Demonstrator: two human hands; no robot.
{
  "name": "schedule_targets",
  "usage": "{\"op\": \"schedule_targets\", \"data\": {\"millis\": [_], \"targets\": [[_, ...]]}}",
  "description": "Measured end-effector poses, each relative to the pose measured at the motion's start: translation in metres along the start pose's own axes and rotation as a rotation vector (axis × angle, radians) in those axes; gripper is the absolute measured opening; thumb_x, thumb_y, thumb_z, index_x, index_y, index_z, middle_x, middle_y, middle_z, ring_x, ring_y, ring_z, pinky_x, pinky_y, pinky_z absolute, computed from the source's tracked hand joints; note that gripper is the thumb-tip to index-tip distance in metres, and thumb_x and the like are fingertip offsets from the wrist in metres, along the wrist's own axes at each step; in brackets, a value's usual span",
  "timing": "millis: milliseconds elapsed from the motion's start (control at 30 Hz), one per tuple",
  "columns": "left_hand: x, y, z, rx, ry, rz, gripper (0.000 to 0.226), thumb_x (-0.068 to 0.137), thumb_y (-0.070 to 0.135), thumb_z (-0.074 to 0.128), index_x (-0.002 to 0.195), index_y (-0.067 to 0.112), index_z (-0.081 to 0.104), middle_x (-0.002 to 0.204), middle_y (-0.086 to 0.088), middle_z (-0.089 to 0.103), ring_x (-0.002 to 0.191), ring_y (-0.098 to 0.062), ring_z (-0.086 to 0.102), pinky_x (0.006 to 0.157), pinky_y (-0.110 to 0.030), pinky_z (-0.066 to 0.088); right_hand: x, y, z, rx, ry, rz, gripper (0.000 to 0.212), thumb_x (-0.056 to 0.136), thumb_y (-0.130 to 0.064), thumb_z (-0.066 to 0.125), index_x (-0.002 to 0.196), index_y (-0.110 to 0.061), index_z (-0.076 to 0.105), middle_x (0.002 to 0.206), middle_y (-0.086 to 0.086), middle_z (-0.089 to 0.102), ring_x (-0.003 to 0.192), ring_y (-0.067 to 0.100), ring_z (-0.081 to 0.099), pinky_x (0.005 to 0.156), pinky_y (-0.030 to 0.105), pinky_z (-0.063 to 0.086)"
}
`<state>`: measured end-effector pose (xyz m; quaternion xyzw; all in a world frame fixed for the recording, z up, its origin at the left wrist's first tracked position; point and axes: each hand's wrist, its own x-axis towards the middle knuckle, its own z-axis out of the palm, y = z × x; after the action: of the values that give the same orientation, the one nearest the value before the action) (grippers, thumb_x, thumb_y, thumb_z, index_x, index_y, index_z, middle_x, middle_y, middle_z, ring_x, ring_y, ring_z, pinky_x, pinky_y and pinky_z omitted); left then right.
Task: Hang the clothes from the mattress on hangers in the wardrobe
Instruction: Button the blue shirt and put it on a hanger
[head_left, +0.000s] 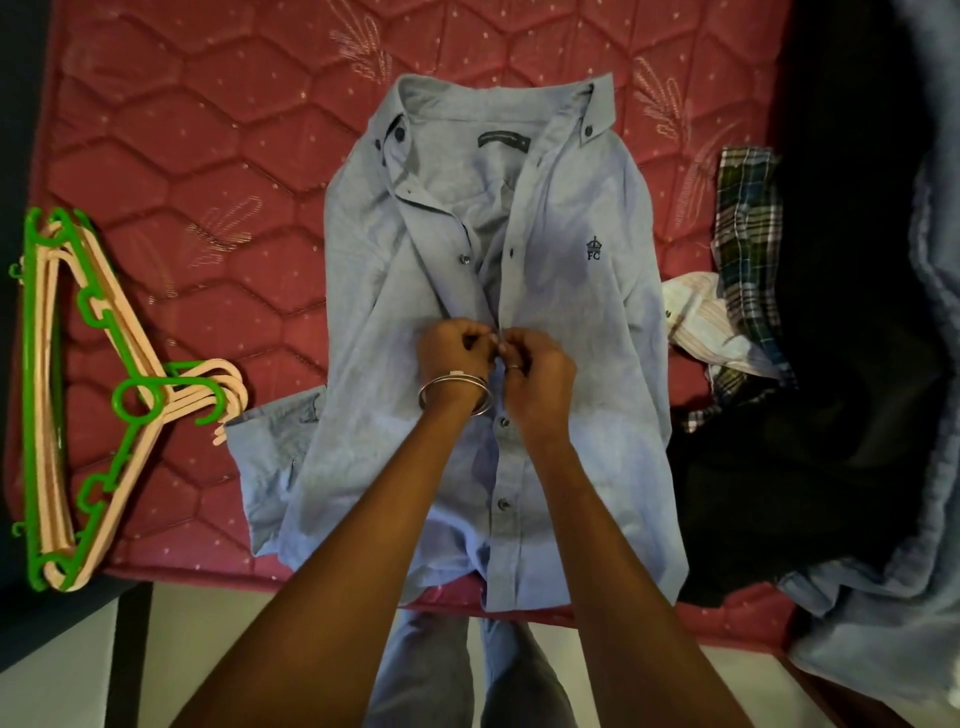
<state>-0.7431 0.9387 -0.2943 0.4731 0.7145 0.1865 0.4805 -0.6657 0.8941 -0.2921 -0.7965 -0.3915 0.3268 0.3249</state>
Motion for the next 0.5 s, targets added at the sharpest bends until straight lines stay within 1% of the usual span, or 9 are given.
{"op": "schedule_targets", "data": {"millis": [100, 200, 267, 333, 367, 400, 433, 467, 500], "targets": [[-0.002, 0.002, -0.004, -0.014, -0.053, 0.03, 0.01, 0.084, -0.006, 0.062, 0.088, -0.004, 0.071, 0.076, -0.012, 0.069, 0.068, -0.029, 0.068, 0.071, -0.043, 0.059, 0.0, 0.002, -0.002, -0.027, -0.026, -0.035, 0.016, 0.085, 0.002, 0.063, 0.098, 0.0, 0.073, 0.091, 0.018, 0.069, 0.079, 0.024, 0.064, 0.072, 0.015, 0.043], [0.001, 0.0, -0.005, -0.056, -0.089, -0.007, 0.009, 0.085, -0.005, 0.062, 0.088, -0.003, 0.07, 0.079, -0.017, 0.07, 0.071, -0.033, 0.069, 0.071, -0.044, 0.059, 0.002, 0.002, -0.005, -0.016, -0.012, -0.038, 0.017, 0.084, 0.002, 0.064, 0.098, -0.001, 0.074, 0.091, 0.016, 0.071, 0.081, 0.025, 0.067, 0.076, 0.023, 0.05], [0.001, 0.003, -0.006, -0.06, -0.101, -0.034, 0.008, 0.084, -0.004, 0.063, 0.089, -0.004, 0.07, 0.08, -0.018, 0.07, 0.069, -0.031, 0.069, 0.069, -0.039, 0.06, 0.005, 0.005, -0.006, 0.026, -0.041, 0.015, 0.017, 0.086, -0.002, 0.062, 0.098, -0.003, 0.074, 0.089, 0.014, 0.073, 0.081, 0.025, 0.069, 0.076, 0.028, 0.053], [0.002, 0.004, -0.007, -0.059, -0.115, -0.074, 0.009, 0.085, -0.004, 0.063, 0.091, -0.005, 0.069, 0.081, -0.02, 0.069, 0.065, -0.025, 0.067, 0.064, -0.032, 0.06, 0.007, 0.008, -0.007, 0.102, -0.119, 0.084, 0.02, 0.088, -0.009, 0.058, 0.099, -0.004, 0.074, 0.09, 0.014, 0.074, 0.083, 0.026, 0.07, 0.078, 0.032, 0.055], [0.003, 0.005, -0.008, -0.064, -0.125, -0.104, 0.009, 0.085, -0.004, 0.064, 0.092, -0.006, 0.069, 0.081, -0.019, 0.069, 0.065, -0.025, 0.067, 0.064, -0.031, 0.06, 0.007, 0.009, -0.008, 0.155, -0.146, 0.122, 0.023, 0.088, -0.013, 0.056, 0.1, -0.005, 0.073, 0.09, 0.014, 0.074, 0.083, 0.026, 0.07, 0.079, 0.036, 0.056], [0.004, 0.005, -0.007, -0.071, -0.136, -0.134, 0.01, 0.084, -0.004, 0.064, 0.092, -0.007, 0.068, 0.079, -0.018, 0.068, 0.067, -0.027, 0.067, 0.066, -0.033, 0.06, 0.009, 0.011, -0.008, 0.208, -0.162, 0.162, 0.023, 0.088, -0.013, 0.055, 0.1, -0.005, 0.073, 0.091, 0.015, 0.074, 0.083, 0.025, 0.07, 0.08, 0.038, 0.056], [0.006, 0.004, -0.006, -0.077, -0.149, -0.158, 0.01, 0.083, -0.005, 0.065, 0.092, -0.008, 0.068, 0.075, -0.015, 0.067, 0.066, -0.027, 0.067, 0.068, -0.036, 0.06, 0.01, 0.011, -0.01, 0.241, -0.169, 0.202, 0.02, 0.088, -0.009, 0.057, 0.099, -0.003, 0.073, 0.09, 0.016, 0.073, 0.081, 0.022, 0.07, 0.08, 0.036, 0.057], [0.008, 0.003, -0.005, -0.074, -0.16, -0.175, 0.01, 0.083, -0.005, 0.065, 0.092, -0.009, 0.068, 0.07, -0.012, 0.066, 0.06, -0.022, 0.066, 0.067, -0.035, 0.06, 0.012, 0.012, -0.011, 0.267, -0.166, 0.235, 0.015, 0.089, -0.004, 0.061, 0.098, -0.001, 0.072, 0.09, 0.017, 0.073, 0.078, 0.018, 0.068, 0.079, 0.03, 0.057], [0.008, 0.005, -0.005, -0.066, -0.163, -0.183, 0.01, 0.082, -0.005, 0.066, 0.091, -0.009, 0.068, 0.068, -0.01, 0.064, 0.053, -0.015, 0.064, 0.063, -0.031, 0.059, 0.014, 0.01, -0.013, 0.286, -0.167, 0.26, 0.013, 0.087, 0.0, 0.063, 0.096, 0.0, 0.072, 0.088, 0.017, 0.072, 0.074, 0.015, 0.067, 0.075, 0.024, 0.056]]}}
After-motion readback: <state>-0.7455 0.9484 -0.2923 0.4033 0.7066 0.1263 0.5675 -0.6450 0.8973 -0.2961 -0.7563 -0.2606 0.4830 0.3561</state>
